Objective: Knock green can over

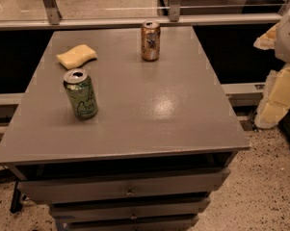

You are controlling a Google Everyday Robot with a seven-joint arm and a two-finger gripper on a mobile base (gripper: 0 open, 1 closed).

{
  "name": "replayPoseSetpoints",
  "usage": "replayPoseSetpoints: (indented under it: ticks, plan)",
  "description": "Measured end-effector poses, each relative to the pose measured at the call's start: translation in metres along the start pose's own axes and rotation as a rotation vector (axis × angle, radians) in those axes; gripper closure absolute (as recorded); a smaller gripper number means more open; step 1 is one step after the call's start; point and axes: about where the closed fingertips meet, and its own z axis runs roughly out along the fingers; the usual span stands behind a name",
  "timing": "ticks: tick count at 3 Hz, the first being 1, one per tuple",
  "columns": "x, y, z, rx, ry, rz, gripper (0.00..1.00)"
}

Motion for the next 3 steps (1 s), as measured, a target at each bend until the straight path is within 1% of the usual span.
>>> replayPoseSetpoints:
  ticks: [1,2,3]
  plan:
    - [0.0,0.0,0.0,0.0,0.0,0.0,0.0]
    - [-0.023,0.004,0.004,-0.002,-0.086,0.035,0.0]
    - [-0.068,0.016,0.021,-0.027,-0.262,0.108,0.0]
